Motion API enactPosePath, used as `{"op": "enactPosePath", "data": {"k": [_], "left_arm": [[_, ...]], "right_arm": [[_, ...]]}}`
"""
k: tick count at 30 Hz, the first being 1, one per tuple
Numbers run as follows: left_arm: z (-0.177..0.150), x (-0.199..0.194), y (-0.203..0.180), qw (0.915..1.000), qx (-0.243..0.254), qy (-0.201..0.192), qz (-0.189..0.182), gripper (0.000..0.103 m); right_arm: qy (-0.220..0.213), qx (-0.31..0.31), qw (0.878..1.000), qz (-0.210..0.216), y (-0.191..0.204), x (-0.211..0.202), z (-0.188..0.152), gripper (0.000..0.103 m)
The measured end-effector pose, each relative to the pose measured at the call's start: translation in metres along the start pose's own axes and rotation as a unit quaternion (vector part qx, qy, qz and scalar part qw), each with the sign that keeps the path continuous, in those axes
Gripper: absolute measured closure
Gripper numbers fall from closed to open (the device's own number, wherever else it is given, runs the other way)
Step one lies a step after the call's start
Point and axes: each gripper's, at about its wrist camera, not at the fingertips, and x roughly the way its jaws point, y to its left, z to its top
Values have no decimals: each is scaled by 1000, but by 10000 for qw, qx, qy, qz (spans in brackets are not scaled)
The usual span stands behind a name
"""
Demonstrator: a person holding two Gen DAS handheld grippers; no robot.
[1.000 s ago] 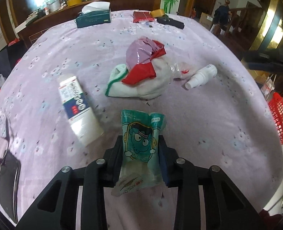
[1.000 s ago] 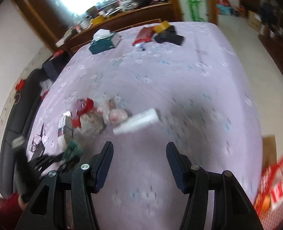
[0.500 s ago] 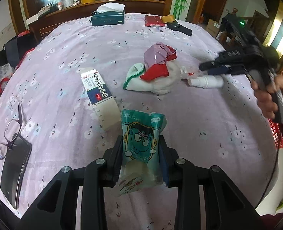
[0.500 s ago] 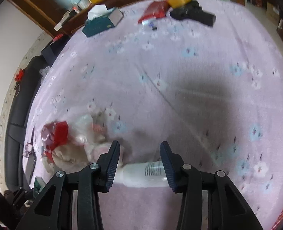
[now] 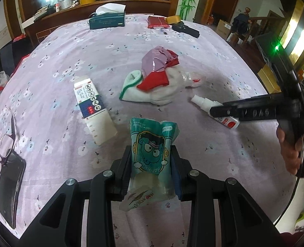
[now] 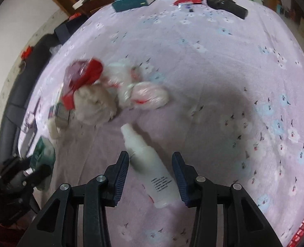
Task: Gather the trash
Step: 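Grasp the white spray bottle with the right tool while the left holds the teal packet, then carry the teal packet and spray bottle to the red basket and open both tools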
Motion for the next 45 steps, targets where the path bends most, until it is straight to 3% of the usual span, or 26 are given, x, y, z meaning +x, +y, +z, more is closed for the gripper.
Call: {"op": "enactPosePath", "data": {"k": [3, 5, 8, 19, 23, 29, 40, 45], "left_arm": [[-1, 0, -4, 10000, 38, 1, -32, 70], [-1, -1, -5, 10000, 61, 1, -48, 70], [-2, -1, -9, 9999, 97, -12, -65, 70], [2, -13, -38, 9991, 339, -230, -105, 70], [4, -13, -48, 9986, 456, -220, -179, 70], [5, -15, -53, 9979, 571, -220, -233, 69], [6, -19, -49, 9979, 558, -263, -203, 69], [7, -22, -50, 9978, 541, -343, -179, 69]], "right_arm": [[21, -173, 9997, -188, 11, 0, -9, 60], [41, -211, 9994, -281, 16, 0, -16, 68], [6, -158, 9993, -331, 22, -3, -26, 68], [-734, 831, 9934, -286, 16, -62, -80, 70], [-601, 781, 9939, -504, 23, -59, -97, 71], [-195, 878, 9950, -434, 18, -47, -113, 70], [9, 918, 9949, -426, 22, -32, -107, 70], [-204, 974, 9937, -508, 26, -36, -111, 70]]}}
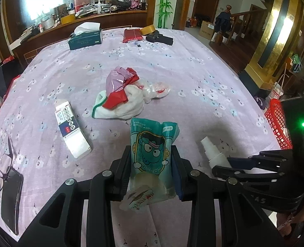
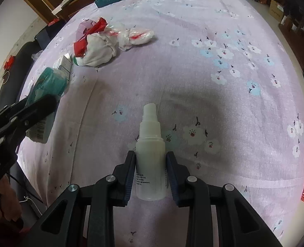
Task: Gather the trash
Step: 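Carry the teal packet and spray bottle to the red basket and open both tools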
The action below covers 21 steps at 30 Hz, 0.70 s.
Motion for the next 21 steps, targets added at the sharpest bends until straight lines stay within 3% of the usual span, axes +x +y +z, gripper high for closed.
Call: {"op": "enactPosePath", "data": {"k": [9, 14, 21], "left_arm": [[11, -15, -21, 9988, 101, -439, 199, 69], [18, -18, -33, 9978, 207, -555, 293, 69], [22, -18, -47, 9967, 377, -635, 350, 69]], "right_arm": [[-1426, 67, 9893, -310, 4, -74, -5, 70], [-1753, 36, 9837, -407, 4, -95, -9, 70], [-1854, 294, 9814, -414, -13, -109, -19, 70]]}}
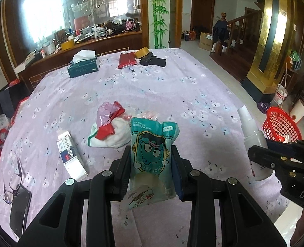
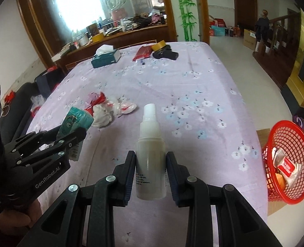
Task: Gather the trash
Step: 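Carry the teal packet and spray bottle to the red basket and open both tools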
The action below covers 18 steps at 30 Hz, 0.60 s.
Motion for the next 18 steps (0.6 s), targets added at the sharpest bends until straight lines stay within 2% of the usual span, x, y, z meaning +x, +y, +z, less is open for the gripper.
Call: {"op": "enactPosePath", "data": {"k": [18], "left_arm": [[8, -2, -29, 9991, 408, -136, -56, 69]], "right_arm": [[-296, 272, 9991, -152, -21, -21, 0, 70]]}}
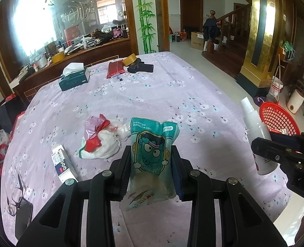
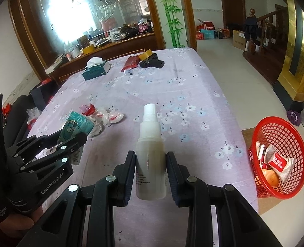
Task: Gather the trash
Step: 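Carry the teal packet and spray bottle to the red basket and open both tools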
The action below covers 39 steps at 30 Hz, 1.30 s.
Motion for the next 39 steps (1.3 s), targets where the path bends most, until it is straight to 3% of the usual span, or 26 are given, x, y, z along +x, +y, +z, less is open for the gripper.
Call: {"op": "enactPosePath", "data": {"k": [39], "left_arm": [[6, 5, -21, 9998, 211, -14, -47, 69]], "right_arm": [[-53, 159, 9998, -122, -11, -7, 1, 70]]}}
